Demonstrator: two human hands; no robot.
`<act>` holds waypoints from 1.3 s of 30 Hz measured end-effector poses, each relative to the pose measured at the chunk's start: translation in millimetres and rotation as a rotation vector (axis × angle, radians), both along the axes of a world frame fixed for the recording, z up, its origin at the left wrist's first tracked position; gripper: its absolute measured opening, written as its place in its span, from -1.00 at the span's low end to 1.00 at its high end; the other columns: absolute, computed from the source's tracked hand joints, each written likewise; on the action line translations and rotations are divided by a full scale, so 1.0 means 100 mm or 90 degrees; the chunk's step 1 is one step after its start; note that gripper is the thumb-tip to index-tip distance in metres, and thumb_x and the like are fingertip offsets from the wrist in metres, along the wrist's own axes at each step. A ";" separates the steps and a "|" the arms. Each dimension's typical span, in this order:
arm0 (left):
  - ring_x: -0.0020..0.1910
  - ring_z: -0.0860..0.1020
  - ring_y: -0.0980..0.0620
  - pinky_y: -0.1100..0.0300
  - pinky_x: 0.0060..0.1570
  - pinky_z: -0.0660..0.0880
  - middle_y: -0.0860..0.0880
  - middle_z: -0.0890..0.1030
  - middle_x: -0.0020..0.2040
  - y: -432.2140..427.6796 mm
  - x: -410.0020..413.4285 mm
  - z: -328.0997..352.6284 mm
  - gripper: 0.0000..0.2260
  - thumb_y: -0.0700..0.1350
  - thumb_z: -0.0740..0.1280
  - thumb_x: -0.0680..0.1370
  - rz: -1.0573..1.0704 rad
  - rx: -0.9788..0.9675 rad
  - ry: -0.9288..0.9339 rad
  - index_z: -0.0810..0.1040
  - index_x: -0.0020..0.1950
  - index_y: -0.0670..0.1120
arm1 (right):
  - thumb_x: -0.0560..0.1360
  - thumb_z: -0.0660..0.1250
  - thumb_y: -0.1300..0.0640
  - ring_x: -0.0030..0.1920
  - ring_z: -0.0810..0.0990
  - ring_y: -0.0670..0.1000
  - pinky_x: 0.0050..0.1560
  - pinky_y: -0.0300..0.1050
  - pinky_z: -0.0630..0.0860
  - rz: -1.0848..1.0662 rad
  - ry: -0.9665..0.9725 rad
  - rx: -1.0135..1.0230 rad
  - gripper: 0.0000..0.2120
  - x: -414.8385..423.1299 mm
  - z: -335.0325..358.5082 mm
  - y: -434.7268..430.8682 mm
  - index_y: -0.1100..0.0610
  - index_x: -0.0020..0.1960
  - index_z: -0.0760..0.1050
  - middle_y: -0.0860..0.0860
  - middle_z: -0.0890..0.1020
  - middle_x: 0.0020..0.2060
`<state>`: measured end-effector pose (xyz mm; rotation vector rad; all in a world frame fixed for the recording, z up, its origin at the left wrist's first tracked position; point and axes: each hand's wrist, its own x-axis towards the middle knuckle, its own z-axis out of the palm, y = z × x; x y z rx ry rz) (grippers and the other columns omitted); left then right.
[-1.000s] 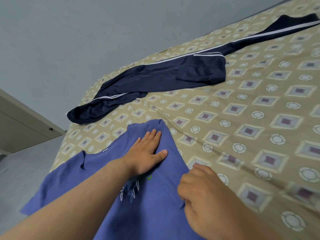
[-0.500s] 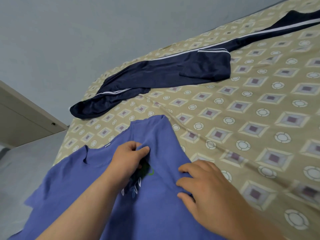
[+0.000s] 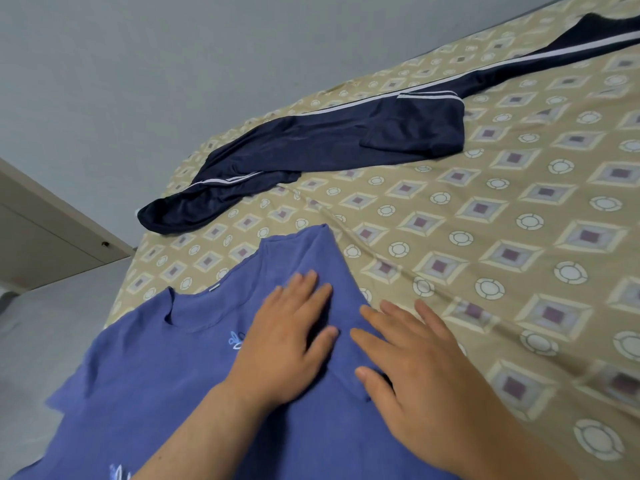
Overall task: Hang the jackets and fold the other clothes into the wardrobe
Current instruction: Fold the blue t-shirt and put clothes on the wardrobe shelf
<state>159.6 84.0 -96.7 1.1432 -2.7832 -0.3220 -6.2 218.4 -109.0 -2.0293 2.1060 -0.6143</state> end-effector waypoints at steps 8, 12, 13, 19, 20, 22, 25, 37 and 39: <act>0.50 -0.27 0.25 0.12 0.48 -0.30 0.22 -0.20 0.53 -0.34 -0.34 -0.04 -0.37 0.29 -0.03 0.59 0.055 0.068 -0.060 -0.11 0.60 0.13 | 0.46 0.06 -0.18 0.33 0.54 0.07 0.33 0.16 0.20 -0.021 0.082 0.050 -0.40 0.03 -0.08 0.01 0.10 0.29 0.60 0.03 0.57 0.33; 0.56 -0.24 0.13 0.01 0.52 -0.30 0.09 -0.21 0.60 -0.55 -0.61 -0.15 -0.35 0.28 -0.03 0.62 0.028 0.070 -0.161 -0.18 0.61 0.06 | 0.43 0.08 -0.25 0.34 0.53 0.08 0.33 0.16 0.19 -0.016 0.084 0.043 -0.34 0.05 -0.11 0.02 0.12 0.31 0.58 0.04 0.55 0.34; 0.56 -0.25 0.12 0.00 0.52 -0.30 0.08 -0.21 0.61 -0.60 -0.66 -0.17 -0.34 0.29 -0.05 0.61 0.026 0.061 -0.168 -0.19 0.61 0.05 | 0.41 0.08 -0.27 0.35 0.53 0.08 0.33 0.16 0.19 -0.016 0.082 0.042 -0.32 0.05 -0.12 0.01 0.12 0.32 0.58 0.05 0.54 0.35; 0.57 -0.23 0.09 0.00 0.52 -0.28 0.06 -0.20 0.61 -0.83 -0.81 -0.21 -0.31 0.30 -0.05 0.61 0.029 0.035 -0.157 -0.20 0.61 0.00 | 0.38 0.11 -0.31 0.35 0.52 0.09 0.35 0.16 0.18 -0.008 0.081 0.058 -0.27 0.03 -0.13 0.01 0.13 0.34 0.56 0.06 0.54 0.35; 0.57 -0.23 0.09 0.01 0.53 -0.27 0.05 -0.21 0.61 -0.80 -0.79 -0.22 -0.31 0.30 -0.06 0.61 0.035 0.012 -0.135 -0.20 0.61 0.00 | 0.38 0.11 -0.31 0.35 0.52 0.09 0.35 0.16 0.18 -0.006 0.076 0.062 -0.27 0.04 -0.12 0.02 0.13 0.34 0.56 0.06 0.54 0.35; 0.57 -0.25 0.11 0.08 0.53 -0.27 0.08 -0.24 0.59 -0.64 -0.73 -0.23 -0.30 0.30 -0.05 0.59 0.057 -0.028 -0.033 -0.19 0.61 -0.01 | 0.39 0.10 -0.31 0.36 0.52 0.09 0.35 0.16 0.18 -0.001 0.069 0.067 -0.27 0.04 -0.09 0.03 0.13 0.34 0.56 0.06 0.53 0.36; 0.50 -0.34 0.27 0.27 0.46 -0.35 0.15 -0.26 0.54 -0.30 -0.51 -0.27 -0.31 0.31 -0.10 0.54 0.084 0.004 0.061 -0.17 0.59 0.05 | 0.42 0.09 -0.31 0.38 0.49 0.10 0.36 0.17 0.17 0.007 0.064 0.086 -0.27 0.02 -0.07 0.03 0.14 0.37 0.53 0.07 0.52 0.37; 0.48 -0.35 0.24 0.22 0.45 -0.40 0.14 -0.26 0.56 0.18 0.05 -0.31 -0.25 0.33 -0.26 0.46 0.184 -0.009 -0.093 -0.24 0.59 0.04 | 0.39 -0.35 -0.38 0.59 -0.25 0.02 0.47 0.17 -0.41 0.045 0.073 0.161 -0.13 0.00 -0.04 0.02 0.01 0.62 -0.18 -0.02 -0.22 0.60; 0.46 -0.37 0.26 0.22 0.44 -0.42 0.16 -0.27 0.54 0.16 0.07 -0.33 -0.25 0.33 -0.24 0.47 0.182 -0.012 -0.090 -0.22 0.60 0.03 | 0.40 -0.30 -0.37 0.60 -0.10 0.05 0.49 0.15 -0.29 0.044 0.080 0.159 -0.12 0.01 -0.01 0.01 0.01 0.62 -0.02 -0.01 -0.07 0.61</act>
